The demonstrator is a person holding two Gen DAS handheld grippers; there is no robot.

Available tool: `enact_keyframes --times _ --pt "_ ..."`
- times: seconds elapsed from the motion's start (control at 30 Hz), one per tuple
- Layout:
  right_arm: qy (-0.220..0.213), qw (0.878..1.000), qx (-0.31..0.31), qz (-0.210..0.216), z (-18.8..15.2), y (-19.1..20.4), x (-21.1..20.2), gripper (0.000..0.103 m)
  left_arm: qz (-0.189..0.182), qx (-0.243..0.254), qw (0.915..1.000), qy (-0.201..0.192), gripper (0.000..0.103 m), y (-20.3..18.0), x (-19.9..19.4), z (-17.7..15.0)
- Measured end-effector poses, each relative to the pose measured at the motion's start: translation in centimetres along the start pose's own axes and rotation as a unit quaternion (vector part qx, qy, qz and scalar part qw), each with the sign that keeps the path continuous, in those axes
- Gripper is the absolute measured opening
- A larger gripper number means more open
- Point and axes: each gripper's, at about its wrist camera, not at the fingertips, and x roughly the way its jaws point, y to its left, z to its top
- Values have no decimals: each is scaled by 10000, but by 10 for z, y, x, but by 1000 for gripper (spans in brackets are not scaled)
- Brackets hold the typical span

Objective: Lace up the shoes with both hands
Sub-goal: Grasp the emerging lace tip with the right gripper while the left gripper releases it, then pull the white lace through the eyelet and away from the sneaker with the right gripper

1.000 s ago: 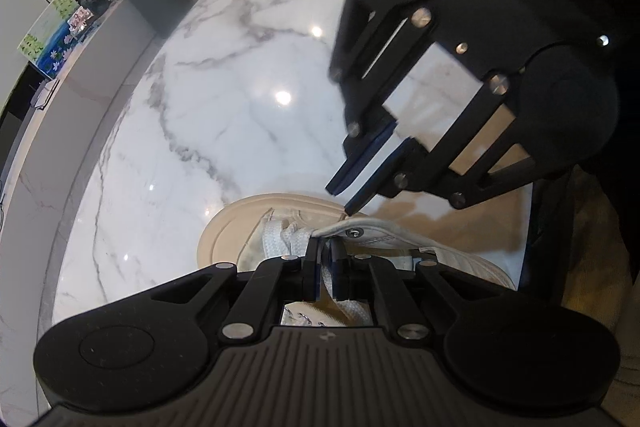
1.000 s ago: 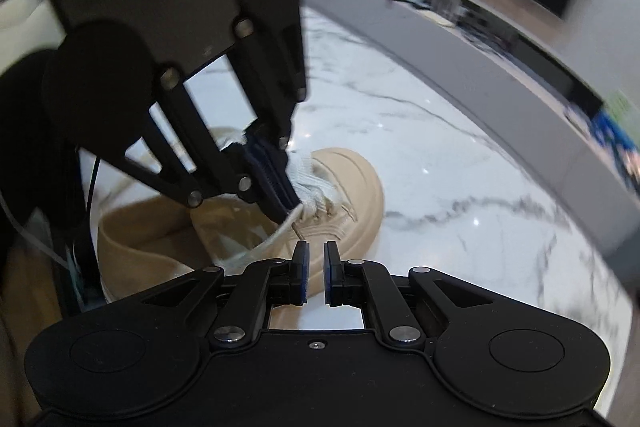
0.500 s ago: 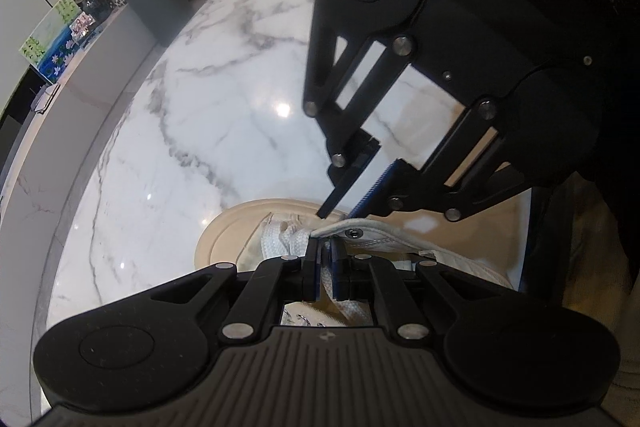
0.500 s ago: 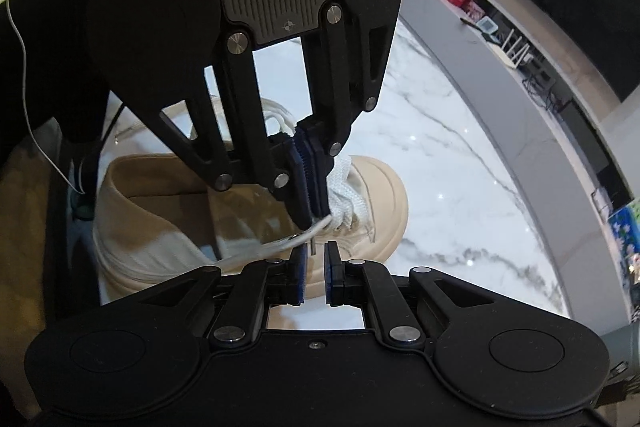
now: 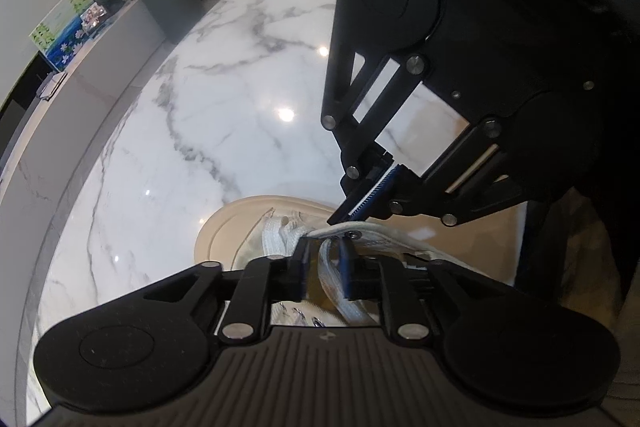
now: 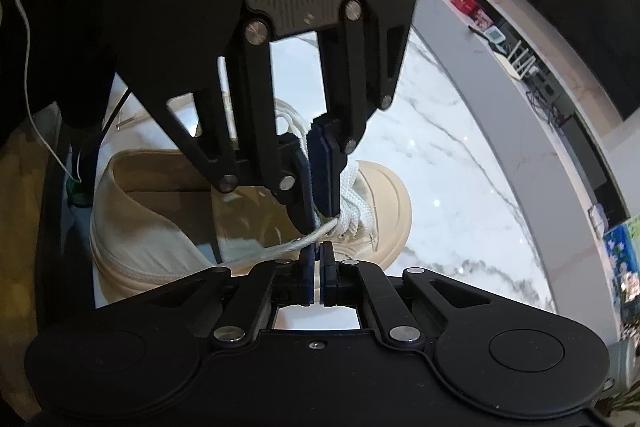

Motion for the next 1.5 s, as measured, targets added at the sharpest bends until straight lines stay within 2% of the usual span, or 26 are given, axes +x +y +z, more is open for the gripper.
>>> enact_keyframes --times 0.17,0.27,0.4,0.53,0.67,0.8,1.0,1.07,1.1,1.13,1.2,1.27,1.5 --pt "100 9996 253 -36 0 -8 -4 0 336 -332 9989 -35 26 3 -21 -15" --pt "245 9988 391 -177 -1 -12 -8 0 459 -751 9961 -31 29 9 -36 -30" --pt "435 9965 565 -446 -5 -17 -18 0 673 -1104 9915 138 30 14 -48 -49" --pt "665 9928 672 -733 -16 -15 -32 0 735 -1481 9854 396 30 18 -53 -71" --pt "887 9869 839 -1050 -23 -17 -47 0 592 -1750 9814 526 31 15 -47 -89" --pt "1082 9797 1019 -1348 -29 -21 -61 0 401 -1892 9791 625 31 13 -23 -100" --pt "1300 9702 1172 -1675 -32 -27 -75 0 741 -1934 9750 803 31 17 5 -107" --pt "1358 9673 1220 -1758 -34 -29 -80 0 722 -1973 9741 839 31 19 10 -108" --pt "1398 9655 1243 -1811 -36 -30 -82 0 684 -1986 9736 894 29 20 13 -109" --pt "1440 9636 1262 -1866 -37 -31 -85 0 659 -1974 9737 933 18 20 14 -110" --pt "1496 9611 1273 -1943 -38 -32 -89 0 719 -1932 9734 998 6 21 14 -112" --pt "1540 9587 1294 -2011 -40 -33 -92 0 840 -1924 9720 1054 5 24 10 -113" --pt "1616 9478 1494 -2307 -45 -42 -106 0 1405 -1924 9675 848 2 45 -28 -108"
